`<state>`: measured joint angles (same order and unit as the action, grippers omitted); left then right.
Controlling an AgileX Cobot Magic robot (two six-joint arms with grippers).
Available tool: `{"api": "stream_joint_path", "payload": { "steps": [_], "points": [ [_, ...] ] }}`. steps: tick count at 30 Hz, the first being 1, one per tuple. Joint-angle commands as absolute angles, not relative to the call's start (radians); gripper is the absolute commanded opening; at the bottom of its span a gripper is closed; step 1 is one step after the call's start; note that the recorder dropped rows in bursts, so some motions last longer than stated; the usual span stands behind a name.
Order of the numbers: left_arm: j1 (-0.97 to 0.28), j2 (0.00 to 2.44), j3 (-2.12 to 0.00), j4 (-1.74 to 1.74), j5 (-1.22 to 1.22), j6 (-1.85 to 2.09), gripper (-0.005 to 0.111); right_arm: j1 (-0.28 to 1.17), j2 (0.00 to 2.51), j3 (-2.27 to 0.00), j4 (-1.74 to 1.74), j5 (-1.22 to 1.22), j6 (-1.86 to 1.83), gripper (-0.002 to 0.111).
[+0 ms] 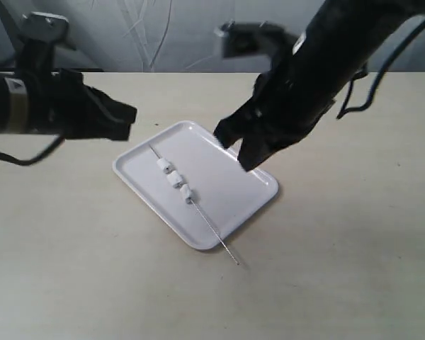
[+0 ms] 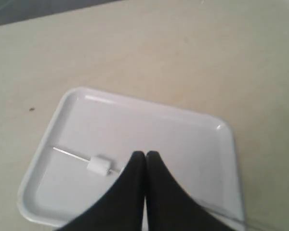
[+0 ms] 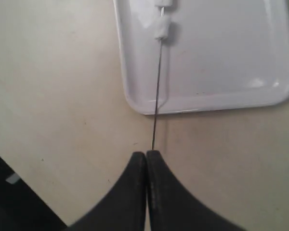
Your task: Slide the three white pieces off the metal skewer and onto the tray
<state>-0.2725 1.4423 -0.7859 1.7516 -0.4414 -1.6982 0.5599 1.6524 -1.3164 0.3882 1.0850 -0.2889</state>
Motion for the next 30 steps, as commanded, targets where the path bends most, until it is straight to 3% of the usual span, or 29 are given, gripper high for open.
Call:
{"api": "stream_joint_path", "payload": {
  "steps": [1,4,7,8,14,23,30],
  "points": [
    [-0.368,1.507,-0.762,1.744,-0.200,-1.640,0.000,0.643,1.759,-1.310,0.348,1.024,-0.315,0.002],
    [-0.372,1.536,-0.762,1.741,-0.195,-1.693,0.000,0.684,1.806,-1.310,0.316,0.987,-0.315,0.020],
    [-0.372,1.561,-0.762,1.720,-0.197,-1.772,0.000,0.702,1.839,-1.310,0.318,0.974,-0.277,0.045],
    [-0.370,1.567,-0.762,1.720,-0.197,-1.781,0.000,0.710,1.848,-1.310,0.321,0.969,-0.260,0.047],
    [-0.370,1.615,-0.762,1.654,-0.233,-1.781,0.000,0.748,1.925,-1.310,0.311,0.953,-0.225,0.036],
    [-0.321,1.678,-0.762,1.622,-0.264,-1.857,0.000,0.762,1.975,-1.310,0.280,0.953,-0.159,0.037],
    [-0.210,1.685,-0.762,1.627,-0.409,-1.857,0.010,0.768,1.981,-1.310,0.232,0.969,-0.105,0.037]
  ]
}}
